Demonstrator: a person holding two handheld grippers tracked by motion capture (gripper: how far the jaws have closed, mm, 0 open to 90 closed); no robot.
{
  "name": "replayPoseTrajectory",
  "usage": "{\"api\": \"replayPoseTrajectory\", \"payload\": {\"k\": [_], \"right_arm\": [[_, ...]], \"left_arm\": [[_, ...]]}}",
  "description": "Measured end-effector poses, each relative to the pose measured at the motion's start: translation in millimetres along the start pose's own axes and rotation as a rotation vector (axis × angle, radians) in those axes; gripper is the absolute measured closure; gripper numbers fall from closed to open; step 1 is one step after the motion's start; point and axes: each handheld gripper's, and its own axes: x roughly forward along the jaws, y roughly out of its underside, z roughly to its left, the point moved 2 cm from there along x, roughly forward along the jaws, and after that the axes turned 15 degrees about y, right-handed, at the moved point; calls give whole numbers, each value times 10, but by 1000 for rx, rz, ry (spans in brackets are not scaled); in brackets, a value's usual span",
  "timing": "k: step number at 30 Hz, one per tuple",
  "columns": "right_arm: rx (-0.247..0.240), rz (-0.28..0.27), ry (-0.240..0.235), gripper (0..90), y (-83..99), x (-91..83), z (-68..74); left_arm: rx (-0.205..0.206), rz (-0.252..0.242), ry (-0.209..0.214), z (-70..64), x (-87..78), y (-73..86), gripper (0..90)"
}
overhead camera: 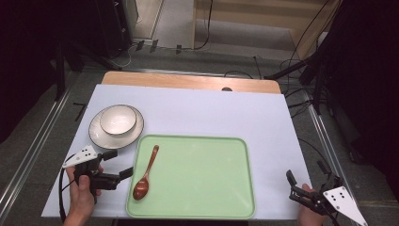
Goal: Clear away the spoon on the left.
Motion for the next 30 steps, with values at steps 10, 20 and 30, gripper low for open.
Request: {"api": "replayPoseTrajectory", "payload": {"k": [10,20,30], "right_arm": [[-1,1,0,0,0,0,1],[0,1,1,0,0,-1,1],[3,-2,3,0,0,-4,-7]], "left_arm": [[-2,-33,-24,29,-189,61,0],[-6,-53,-50,83,-356,116,0],[2,-72,-63,96,-439,149,0]]}}
